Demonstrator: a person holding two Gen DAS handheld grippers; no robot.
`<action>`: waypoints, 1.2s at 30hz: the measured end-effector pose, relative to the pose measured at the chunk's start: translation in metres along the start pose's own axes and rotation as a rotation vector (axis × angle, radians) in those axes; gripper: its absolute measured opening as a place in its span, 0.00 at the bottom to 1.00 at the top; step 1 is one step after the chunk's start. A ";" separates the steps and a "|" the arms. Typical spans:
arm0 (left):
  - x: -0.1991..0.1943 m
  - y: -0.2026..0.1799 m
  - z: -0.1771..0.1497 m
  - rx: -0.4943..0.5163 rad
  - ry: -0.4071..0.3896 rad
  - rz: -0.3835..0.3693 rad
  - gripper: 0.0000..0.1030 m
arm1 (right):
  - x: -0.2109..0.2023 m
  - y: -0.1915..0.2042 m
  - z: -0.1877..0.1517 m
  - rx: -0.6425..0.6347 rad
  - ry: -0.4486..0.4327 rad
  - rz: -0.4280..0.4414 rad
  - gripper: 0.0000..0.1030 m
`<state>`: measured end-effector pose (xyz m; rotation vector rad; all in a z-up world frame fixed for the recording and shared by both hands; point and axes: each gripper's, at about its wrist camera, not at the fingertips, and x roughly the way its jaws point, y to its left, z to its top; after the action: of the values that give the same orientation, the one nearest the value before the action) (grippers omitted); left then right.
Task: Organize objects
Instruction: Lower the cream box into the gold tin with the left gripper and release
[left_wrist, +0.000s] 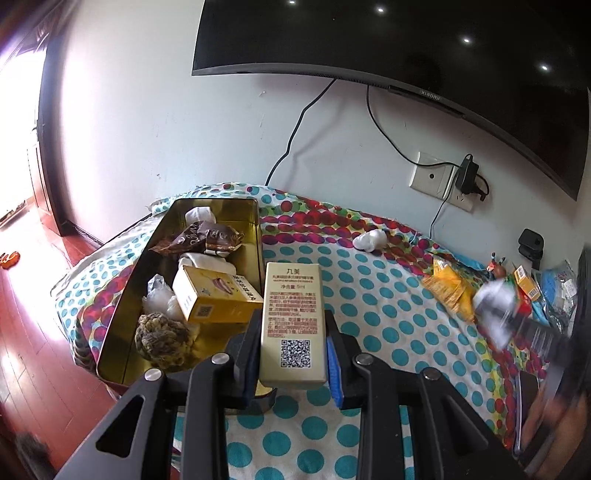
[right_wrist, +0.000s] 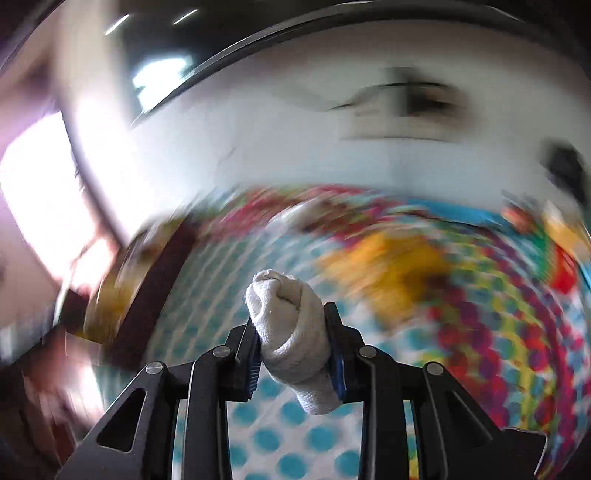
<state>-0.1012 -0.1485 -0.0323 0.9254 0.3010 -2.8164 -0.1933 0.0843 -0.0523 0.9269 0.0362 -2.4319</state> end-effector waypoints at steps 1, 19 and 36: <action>0.001 0.001 0.000 -0.003 0.001 0.002 0.29 | 0.002 0.013 -0.005 -0.042 0.004 0.005 0.27; 0.026 0.045 0.016 0.011 0.008 0.182 0.29 | 0.065 -0.003 0.000 0.066 -0.019 -0.180 0.28; 0.081 0.086 0.061 -0.033 0.056 0.316 0.29 | 0.072 0.015 0.000 -0.035 0.008 -0.205 0.29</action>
<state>-0.1816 -0.2532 -0.0451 0.9525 0.1887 -2.4947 -0.2305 0.0371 -0.0955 0.9582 0.1843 -2.6055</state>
